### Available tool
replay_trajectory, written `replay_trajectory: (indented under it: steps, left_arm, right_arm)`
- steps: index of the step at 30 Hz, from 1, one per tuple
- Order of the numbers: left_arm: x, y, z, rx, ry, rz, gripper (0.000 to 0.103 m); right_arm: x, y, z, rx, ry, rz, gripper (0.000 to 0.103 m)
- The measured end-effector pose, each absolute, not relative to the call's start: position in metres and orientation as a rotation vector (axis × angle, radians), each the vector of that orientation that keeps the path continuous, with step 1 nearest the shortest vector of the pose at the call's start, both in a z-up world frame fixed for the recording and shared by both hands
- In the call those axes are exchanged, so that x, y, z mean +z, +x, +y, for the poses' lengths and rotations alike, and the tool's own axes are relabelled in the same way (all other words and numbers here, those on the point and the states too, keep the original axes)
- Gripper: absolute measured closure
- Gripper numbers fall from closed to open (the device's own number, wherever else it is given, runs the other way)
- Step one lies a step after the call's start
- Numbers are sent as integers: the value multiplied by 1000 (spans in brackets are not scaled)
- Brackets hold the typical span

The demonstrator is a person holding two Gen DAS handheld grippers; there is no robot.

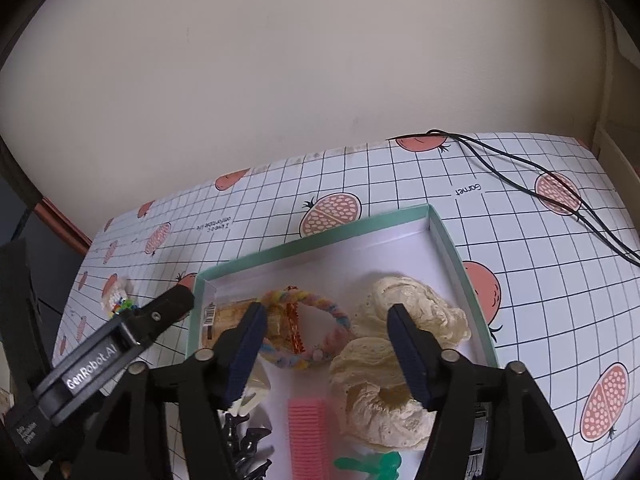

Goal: Organize objects
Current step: 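Open the left tool to drop the biscuits while the right tool releases the ring into the tray, then move the left tool to the cotton swab bag while the right tool moves to the block toy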

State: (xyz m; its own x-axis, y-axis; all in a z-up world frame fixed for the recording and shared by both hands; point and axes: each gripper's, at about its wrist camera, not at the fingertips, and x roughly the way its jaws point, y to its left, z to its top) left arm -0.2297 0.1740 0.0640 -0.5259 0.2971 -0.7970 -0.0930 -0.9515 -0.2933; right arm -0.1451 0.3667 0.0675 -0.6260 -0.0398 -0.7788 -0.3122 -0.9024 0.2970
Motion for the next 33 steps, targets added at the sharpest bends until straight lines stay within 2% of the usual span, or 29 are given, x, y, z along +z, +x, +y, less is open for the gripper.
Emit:
replay_trajectory:
  steps: [1, 5, 7, 12, 33]
  left_arm:
    - [64, -230, 172, 2548, -1392, -319, 0]
    - [64, -232, 167, 2560, -1399, -328, 0]
    - [64, -233, 166, 2565, -1402, -327, 0]
    - [63, -235, 163, 2572, -1407, -329, 0]
    - [68, -245, 140, 2588, -1401, -302, 0]
  right_arm:
    - [66, -146, 367, 2621, -1279, 618, 23]
    - [58, -148, 367, 2613, -1309, 623, 19]
    - [56, -149, 366, 2610, -1316, 615, 8]
    - [57, -150, 363, 2623, -1304, 605, 0]
    - [52, -155, 358, 2607, -1329, 554, 0]
